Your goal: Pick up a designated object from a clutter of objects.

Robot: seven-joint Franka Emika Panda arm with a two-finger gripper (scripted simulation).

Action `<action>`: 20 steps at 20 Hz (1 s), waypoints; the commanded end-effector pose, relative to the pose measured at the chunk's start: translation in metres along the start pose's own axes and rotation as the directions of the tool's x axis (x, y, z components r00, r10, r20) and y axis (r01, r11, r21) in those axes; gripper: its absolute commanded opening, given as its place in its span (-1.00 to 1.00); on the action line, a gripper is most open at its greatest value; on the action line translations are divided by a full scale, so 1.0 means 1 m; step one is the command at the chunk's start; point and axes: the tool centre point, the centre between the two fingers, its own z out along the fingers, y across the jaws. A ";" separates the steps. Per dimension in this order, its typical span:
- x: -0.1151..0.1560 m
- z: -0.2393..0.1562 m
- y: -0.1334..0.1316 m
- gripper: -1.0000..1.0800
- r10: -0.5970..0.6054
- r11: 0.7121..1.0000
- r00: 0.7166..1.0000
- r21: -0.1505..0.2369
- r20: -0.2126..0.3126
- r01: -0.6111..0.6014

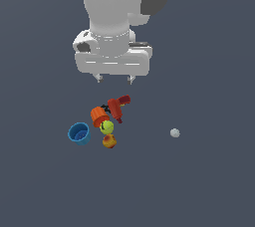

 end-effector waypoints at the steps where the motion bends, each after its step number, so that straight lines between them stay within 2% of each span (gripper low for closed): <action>1: 0.000 0.000 0.000 0.92 0.000 1.000 1.000 0.000 0.000 0.000; 11: 0.003 -0.010 0.017 0.92 -0.007 1.000 1.000 -0.001 -0.011 0.007; 20: 0.007 -0.003 0.017 0.92 -0.026 1.000 1.000 -0.002 -0.010 0.026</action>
